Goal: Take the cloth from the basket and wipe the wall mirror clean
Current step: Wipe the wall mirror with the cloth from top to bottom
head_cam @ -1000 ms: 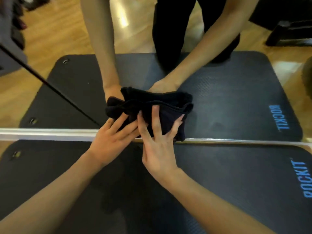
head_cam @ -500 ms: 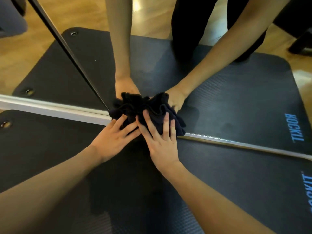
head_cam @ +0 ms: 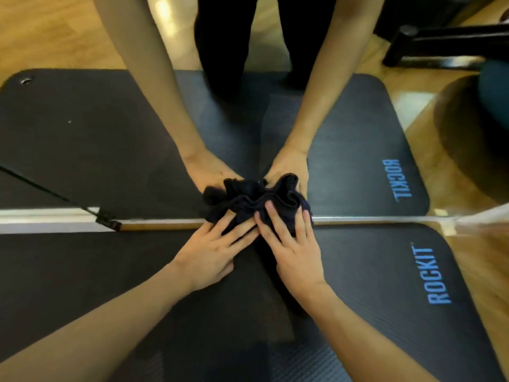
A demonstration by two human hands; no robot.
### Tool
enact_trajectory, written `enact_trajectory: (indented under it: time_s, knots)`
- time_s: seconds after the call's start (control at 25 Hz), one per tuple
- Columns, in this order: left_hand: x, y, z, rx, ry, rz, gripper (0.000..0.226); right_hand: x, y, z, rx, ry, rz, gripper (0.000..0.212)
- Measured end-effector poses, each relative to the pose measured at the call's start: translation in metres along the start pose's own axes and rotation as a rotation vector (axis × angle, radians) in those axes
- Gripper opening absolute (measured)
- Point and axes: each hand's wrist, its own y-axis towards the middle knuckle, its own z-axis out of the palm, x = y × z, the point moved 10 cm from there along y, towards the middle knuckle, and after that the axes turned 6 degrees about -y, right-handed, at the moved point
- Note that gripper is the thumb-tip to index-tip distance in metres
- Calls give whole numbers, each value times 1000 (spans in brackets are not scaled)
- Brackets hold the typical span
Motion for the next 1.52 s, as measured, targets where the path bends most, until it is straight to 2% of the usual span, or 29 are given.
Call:
enact_trajectory:
  time_s: [0.16, 0.4, 0.56, 0.72, 0.84, 1.0, 1.16, 1.28, 1.44, 1.52]
  knots:
    - [-76, 82, 0, 13, -20, 66, 104, -103, -35, -27, -21, -66, 46, 77]
    - [-176, 192, -6, 48, -97, 177, 116, -245, -96, -38, 49, -138, 16, 84]
    - [-231, 253, -10, 6, -95, 219, 115, -319, -123, -55, 47, -209, 51, 84]
    - [-269, 302, -16, -16, -91, 212, 109, -367, -137, -64, 38, -231, 123, 74]
    - [-278, 314, -20, -25, -69, 169, 110, -389, -135, -74, 16, -123, 209, 88]
    - [-274, 313, -31, -12, 61, 202, 113, -386, -121, -93, 4, 35, 288, 75]
    - [-271, 312, -87, -34, 123, 204, 118, -388, -100, -141, -105, 157, 417, 92]
    - [-271, 313, -146, -84, 140, 222, 117, -391, -75, -193, -241, 142, 437, 66]
    - [-265, 315, -268, -138, 143, 232, 111, -400, -23, -300, -369, 105, 434, 66]
    - [-262, 315, -343, -180, 168, 238, 106, -404, 12, -368, -439, 113, 409, 54]
